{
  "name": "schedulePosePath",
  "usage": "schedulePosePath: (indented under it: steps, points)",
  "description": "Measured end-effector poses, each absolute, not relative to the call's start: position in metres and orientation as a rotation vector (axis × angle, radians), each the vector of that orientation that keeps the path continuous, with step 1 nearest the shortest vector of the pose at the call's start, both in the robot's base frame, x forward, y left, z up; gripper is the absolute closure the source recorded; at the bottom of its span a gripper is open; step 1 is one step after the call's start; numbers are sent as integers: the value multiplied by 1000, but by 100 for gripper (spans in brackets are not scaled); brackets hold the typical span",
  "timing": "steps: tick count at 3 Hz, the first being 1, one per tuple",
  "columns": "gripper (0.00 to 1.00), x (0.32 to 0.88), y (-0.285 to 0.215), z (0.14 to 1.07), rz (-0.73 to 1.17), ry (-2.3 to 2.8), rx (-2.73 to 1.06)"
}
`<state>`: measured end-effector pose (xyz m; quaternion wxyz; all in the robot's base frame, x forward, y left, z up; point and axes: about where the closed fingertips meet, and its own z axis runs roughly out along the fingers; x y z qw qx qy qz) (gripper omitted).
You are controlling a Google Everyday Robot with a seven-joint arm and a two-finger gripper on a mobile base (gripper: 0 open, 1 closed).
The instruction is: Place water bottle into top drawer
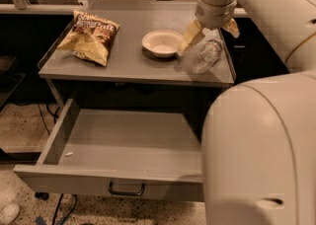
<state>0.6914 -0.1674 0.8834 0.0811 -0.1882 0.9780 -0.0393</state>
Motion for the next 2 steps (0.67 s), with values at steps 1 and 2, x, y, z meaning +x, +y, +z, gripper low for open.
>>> schedulePosePath:
  steps: [1,2]
  points:
    - [0,710,-219,843,-376,3014,-367]
    - [0,716,-218,840,-366,2994,-377]
